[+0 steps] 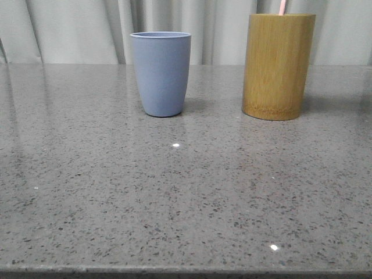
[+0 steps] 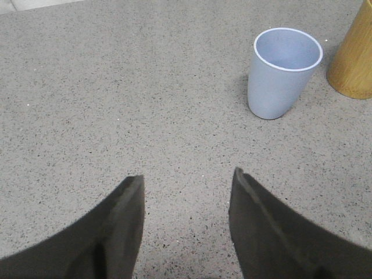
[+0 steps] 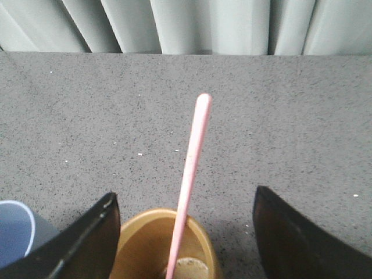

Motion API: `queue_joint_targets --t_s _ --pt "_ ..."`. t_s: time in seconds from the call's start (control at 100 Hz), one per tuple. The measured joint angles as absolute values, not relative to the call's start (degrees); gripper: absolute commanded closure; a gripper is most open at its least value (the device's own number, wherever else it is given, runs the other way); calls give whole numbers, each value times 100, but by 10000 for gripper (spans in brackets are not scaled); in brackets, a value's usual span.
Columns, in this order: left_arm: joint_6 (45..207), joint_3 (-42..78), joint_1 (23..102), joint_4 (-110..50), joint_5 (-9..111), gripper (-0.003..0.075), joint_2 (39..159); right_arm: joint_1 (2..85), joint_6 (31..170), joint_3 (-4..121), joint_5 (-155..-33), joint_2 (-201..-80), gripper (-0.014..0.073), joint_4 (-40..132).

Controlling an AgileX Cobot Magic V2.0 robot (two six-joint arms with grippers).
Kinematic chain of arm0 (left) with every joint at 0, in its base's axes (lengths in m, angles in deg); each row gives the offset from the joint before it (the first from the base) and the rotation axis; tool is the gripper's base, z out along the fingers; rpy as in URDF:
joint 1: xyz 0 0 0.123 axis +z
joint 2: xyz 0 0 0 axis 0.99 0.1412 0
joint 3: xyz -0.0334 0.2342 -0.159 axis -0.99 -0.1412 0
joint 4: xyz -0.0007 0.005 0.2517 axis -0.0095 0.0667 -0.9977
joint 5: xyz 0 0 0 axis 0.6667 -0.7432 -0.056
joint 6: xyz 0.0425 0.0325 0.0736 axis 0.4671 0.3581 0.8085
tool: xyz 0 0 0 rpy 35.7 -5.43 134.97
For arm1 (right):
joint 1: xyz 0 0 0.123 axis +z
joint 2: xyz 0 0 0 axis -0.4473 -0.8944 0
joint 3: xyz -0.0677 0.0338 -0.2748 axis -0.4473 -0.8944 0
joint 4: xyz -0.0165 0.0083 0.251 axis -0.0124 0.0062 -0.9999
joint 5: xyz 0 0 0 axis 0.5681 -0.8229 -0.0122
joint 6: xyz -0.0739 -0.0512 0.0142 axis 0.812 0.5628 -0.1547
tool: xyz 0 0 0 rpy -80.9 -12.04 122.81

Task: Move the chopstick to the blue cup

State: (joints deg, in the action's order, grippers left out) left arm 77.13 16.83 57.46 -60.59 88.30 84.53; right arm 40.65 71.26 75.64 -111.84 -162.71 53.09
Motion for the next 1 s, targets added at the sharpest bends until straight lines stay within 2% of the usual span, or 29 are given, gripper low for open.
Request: queue_joint_targets --t_s 0.37,0.44,0.58,0.82,0.91,1.0 --pt "7705 1683 5746 -6059 8840 383 8453 4065 7126 7902 -10838 -17121 101 5203" --pt "7705 1683 5746 -6059 8840 383 8453 4065 7126 7902 -10758 -17200 129 5193" --pt "7705 1683 5746 -6059 8840 383 8453 4065 7126 7902 -10651 -17276 263 5193" --pt "7705 1683 5746 -6063 8840 383 8453 4065 7126 7902 -10557 -17284 569 5161" --pt "7705 1683 5746 -6072 8850 383 8453 4065 7126 7902 -10529 -17284 635 5136" --pt "7705 1683 5746 -6095 8850 383 8453 4065 7126 7902 -10516 -17284 654 5136"
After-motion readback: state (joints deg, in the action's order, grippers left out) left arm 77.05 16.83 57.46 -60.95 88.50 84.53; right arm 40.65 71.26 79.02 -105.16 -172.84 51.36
